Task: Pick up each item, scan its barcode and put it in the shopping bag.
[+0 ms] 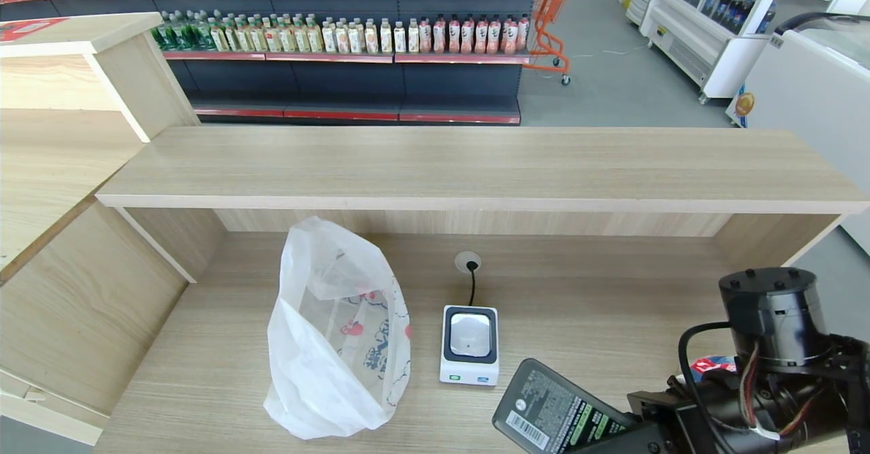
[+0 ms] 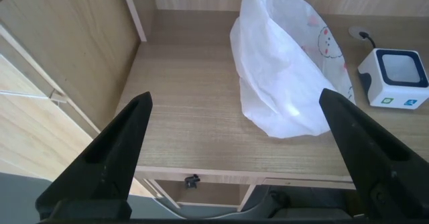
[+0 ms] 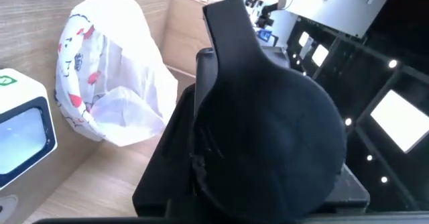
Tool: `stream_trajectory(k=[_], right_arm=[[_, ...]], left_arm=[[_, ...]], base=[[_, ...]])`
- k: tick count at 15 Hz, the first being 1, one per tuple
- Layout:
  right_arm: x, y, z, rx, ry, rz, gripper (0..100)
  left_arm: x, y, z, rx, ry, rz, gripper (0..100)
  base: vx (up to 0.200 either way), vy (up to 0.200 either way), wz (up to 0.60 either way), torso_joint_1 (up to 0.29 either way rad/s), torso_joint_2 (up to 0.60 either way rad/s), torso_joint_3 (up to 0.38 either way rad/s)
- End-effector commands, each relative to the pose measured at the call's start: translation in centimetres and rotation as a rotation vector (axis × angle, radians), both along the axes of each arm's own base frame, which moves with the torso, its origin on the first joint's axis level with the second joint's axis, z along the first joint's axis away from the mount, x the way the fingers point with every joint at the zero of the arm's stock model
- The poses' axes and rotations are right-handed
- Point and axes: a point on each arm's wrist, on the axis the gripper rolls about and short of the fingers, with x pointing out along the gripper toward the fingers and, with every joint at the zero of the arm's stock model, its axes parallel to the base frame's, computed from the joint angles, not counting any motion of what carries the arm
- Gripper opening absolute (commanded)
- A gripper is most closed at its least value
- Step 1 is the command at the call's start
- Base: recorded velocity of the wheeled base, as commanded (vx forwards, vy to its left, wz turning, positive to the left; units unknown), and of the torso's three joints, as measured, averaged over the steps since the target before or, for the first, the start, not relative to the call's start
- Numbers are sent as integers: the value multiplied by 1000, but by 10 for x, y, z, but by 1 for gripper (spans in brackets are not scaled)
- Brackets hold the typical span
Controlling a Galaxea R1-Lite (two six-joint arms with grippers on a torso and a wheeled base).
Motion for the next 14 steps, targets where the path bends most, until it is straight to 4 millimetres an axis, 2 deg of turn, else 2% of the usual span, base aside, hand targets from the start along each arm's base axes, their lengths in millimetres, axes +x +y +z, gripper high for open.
stream_trajectory(k=[1, 14], right_arm=[[1, 1, 0, 0, 0, 4, 0], [-1, 0, -2, -4, 8, 2, 0]], left_arm=[[0, 0, 0, 0, 0, 0, 100], [0, 0, 0, 0, 0, 1, 100]], base=[[0, 0, 0, 0, 0, 0], [0, 0, 0, 0, 0, 0]])
